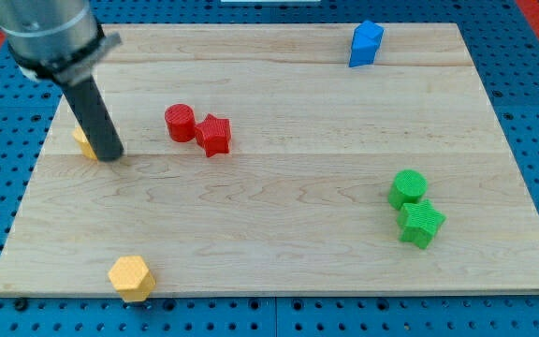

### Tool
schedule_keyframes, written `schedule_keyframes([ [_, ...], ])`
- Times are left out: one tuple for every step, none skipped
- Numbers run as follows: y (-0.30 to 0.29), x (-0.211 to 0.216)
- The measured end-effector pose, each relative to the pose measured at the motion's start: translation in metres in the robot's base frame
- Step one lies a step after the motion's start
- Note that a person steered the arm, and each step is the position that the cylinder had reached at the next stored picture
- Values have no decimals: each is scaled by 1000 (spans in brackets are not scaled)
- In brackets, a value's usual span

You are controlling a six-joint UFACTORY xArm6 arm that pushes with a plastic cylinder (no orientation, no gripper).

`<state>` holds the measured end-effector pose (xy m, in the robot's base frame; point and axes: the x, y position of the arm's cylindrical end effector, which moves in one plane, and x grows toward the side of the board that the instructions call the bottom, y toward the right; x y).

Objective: Move the red circle to the top of the red star

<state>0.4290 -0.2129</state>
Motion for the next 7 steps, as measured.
schedule_keyframes([
  [10, 11],
  [33, 15],
  [36, 14],
  [50, -24],
  [115, -46],
  [116, -58],
  [135, -85],
])
